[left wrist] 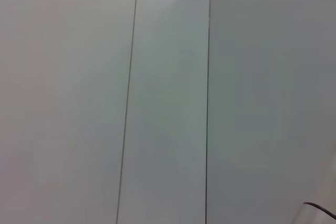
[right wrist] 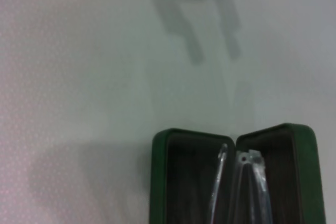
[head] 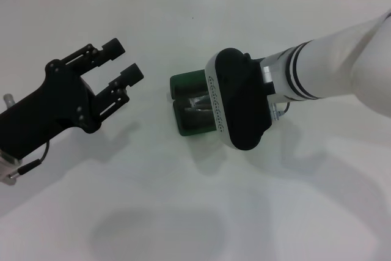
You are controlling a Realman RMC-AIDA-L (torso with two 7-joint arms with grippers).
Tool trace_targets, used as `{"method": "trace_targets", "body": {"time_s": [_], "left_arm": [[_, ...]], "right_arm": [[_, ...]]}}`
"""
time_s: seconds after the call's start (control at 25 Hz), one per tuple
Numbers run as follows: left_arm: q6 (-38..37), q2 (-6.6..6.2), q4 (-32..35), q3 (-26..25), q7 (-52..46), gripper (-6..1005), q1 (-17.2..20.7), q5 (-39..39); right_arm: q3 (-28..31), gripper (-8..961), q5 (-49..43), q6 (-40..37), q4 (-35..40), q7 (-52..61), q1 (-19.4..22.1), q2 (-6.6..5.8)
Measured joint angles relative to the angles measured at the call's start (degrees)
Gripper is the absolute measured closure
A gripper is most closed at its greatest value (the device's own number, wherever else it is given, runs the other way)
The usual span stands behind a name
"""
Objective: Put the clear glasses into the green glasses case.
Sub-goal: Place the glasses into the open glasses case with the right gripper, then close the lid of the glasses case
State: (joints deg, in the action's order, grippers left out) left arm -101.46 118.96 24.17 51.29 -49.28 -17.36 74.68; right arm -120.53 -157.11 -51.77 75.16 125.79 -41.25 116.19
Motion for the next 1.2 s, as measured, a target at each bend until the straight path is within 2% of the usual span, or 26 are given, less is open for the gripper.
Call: {"method": "trace_targets", "body": {"time_s": [0.24, 0.44, 0.92, 1.08, 1.2], "left_arm": [[0.0, 0.04, -0.1, 0.1, 0.1, 468, 0.0, 0.0], [0.0, 0.04, -0.1, 0.2, 0.2, 468, 0.1, 0.0], [0.0, -0.05, -0.1, -0.1, 0.1, 468, 0.3, 0.0], [0.0, -0.05, -0.1, -0.1, 0.1, 468, 0.0, 0.0], [0.0, -0.05, -0.1, -0.1, 0.2, 468, -0.2, 0.0]], "right_arm": [[-0.8, 834, -0.2, 0.1, 0.0, 0.0, 0.1, 0.0], [-0.8, 696, -0.7, -0.6, 0.9, 0.0, 0.6, 0.0], [2.0, 651, -0.4, -3.2, 6.6, -1.5, 4.7, -0.02], [2.9, 651, 3.5, -4.3, 6.9, -1.6, 4.8, -0.08], [8.0, 652, 11.4, -6.7, 8.2, -3.8, 5.2, -0.25]]}}
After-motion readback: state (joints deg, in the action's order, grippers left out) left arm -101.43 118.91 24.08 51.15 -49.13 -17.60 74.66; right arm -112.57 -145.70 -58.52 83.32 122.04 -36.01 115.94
